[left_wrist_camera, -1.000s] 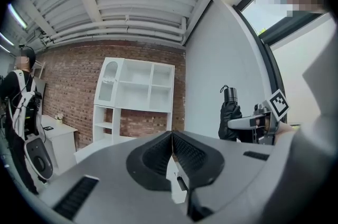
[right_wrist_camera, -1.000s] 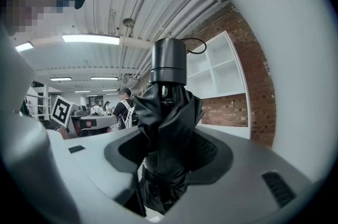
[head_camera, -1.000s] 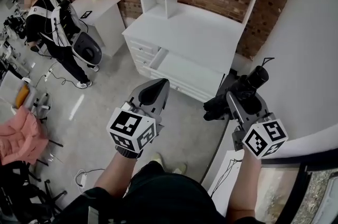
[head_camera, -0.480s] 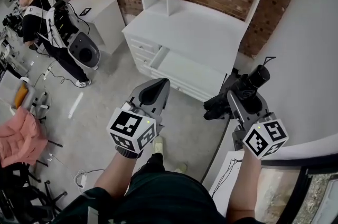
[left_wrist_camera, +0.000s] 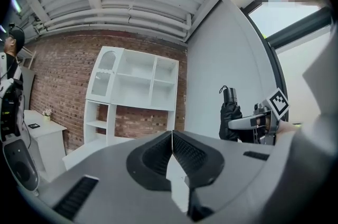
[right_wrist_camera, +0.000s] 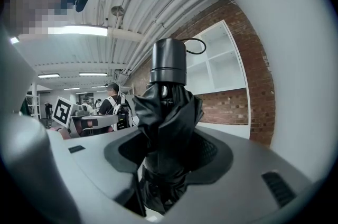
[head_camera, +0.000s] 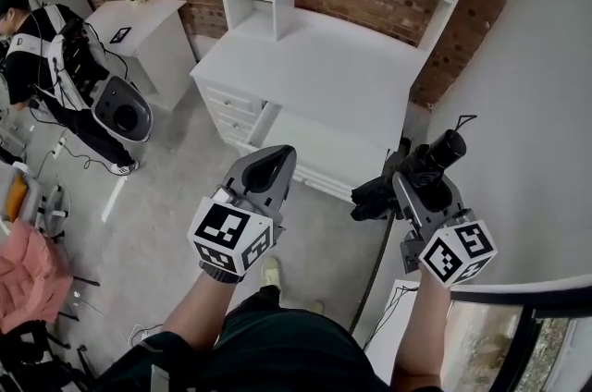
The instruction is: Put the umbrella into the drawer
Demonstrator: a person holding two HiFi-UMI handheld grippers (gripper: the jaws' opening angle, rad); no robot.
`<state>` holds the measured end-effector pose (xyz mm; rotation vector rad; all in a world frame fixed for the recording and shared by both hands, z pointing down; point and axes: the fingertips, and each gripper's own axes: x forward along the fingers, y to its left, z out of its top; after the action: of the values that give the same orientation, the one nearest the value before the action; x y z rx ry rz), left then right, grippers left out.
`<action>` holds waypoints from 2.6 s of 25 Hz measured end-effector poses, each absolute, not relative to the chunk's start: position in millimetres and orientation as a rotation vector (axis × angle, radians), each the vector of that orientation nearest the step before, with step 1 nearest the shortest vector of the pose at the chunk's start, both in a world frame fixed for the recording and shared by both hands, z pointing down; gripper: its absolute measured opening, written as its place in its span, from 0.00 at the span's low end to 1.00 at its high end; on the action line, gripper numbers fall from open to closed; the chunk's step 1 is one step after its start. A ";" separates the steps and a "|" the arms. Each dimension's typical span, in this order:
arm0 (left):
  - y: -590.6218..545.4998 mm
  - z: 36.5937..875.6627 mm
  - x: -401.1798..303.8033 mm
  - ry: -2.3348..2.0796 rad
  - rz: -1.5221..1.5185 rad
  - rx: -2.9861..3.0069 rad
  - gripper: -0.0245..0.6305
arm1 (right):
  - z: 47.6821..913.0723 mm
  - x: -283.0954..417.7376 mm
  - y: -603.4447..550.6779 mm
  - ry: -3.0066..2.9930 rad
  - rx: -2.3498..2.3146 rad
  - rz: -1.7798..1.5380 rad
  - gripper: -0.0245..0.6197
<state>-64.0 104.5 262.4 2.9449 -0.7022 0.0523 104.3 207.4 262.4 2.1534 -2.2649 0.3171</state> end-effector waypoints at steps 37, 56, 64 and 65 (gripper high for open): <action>-120.4 343.8 35.6 -0.728 0.112 2.877 0.05 | 406.7 152.2 -44.7 -2.336 1.483 0.370 0.35; -170.1 456.8 73.1 -0.871 0.264 2.733 0.05 | 594.3 170.5 -81.0 -2.238 0.911 0.578 0.35; -169.5 493.2 63.5 -0.914 0.324 2.675 0.05 | 659.3 161.7 -66.8 -2.164 0.789 0.642 0.35; -168.8 496.2 62.7 -0.913 0.338 2.668 0.05 | 667.1 159.7 -66.7 -2.163 0.780 0.647 0.35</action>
<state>62.7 -168.8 496.2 2.6684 -0.9129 0.3377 159.7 -66.7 667.1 0.7804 -2.1633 0.6472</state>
